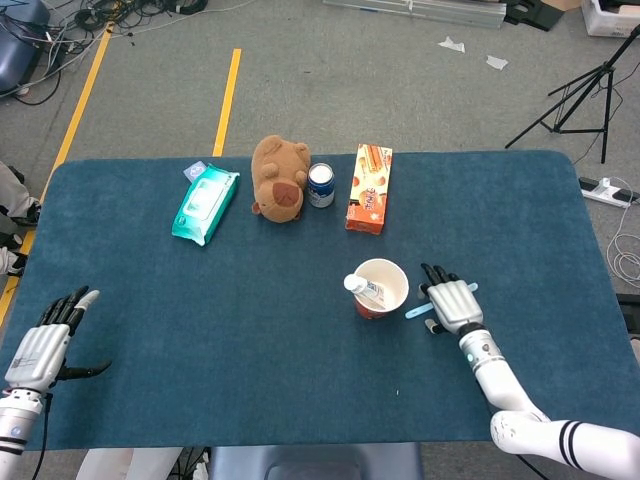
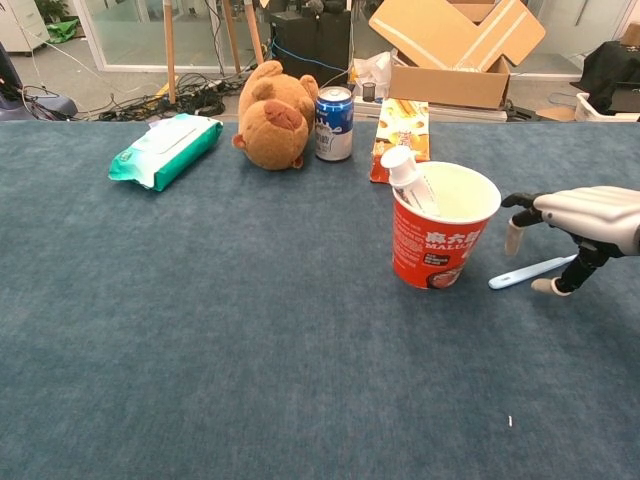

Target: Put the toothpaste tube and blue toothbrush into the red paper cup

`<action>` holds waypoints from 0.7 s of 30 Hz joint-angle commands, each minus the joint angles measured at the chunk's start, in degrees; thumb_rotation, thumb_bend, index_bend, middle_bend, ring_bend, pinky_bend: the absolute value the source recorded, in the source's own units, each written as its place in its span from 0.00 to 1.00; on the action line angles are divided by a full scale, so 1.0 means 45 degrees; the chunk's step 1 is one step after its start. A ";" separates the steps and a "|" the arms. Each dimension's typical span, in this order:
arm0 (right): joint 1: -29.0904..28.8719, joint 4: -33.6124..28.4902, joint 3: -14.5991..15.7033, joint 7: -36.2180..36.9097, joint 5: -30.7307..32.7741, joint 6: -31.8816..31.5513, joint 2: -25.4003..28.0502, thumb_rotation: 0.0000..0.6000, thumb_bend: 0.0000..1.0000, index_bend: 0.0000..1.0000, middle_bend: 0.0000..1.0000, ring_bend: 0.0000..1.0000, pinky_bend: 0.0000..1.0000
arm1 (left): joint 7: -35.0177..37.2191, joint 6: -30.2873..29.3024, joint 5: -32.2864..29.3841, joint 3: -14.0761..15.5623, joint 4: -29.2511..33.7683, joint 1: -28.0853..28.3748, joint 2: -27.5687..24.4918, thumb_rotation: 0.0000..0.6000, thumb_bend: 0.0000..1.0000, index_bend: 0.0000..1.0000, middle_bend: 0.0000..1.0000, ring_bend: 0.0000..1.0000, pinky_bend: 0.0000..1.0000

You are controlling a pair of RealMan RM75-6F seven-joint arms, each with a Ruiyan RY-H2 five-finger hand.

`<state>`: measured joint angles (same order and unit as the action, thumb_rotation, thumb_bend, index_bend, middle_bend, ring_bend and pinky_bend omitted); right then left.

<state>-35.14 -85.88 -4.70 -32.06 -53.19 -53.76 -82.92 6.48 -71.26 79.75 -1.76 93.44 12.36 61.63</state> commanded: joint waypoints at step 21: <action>-0.0218 0.0814 0.0113 -0.0060 0.0110 -0.0097 -0.0834 1.00 0.25 0.44 0.00 0.00 0.21 | 0.0065 0.0008 -0.0002 0.0002 -0.0033 -0.0025 -0.0023 1.00 0.00 0.00 0.00 0.00 0.00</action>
<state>-36.10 -82.24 -4.20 -32.31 -52.72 -54.19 -86.64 6.74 -71.22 79.76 -1.75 93.30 12.26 61.52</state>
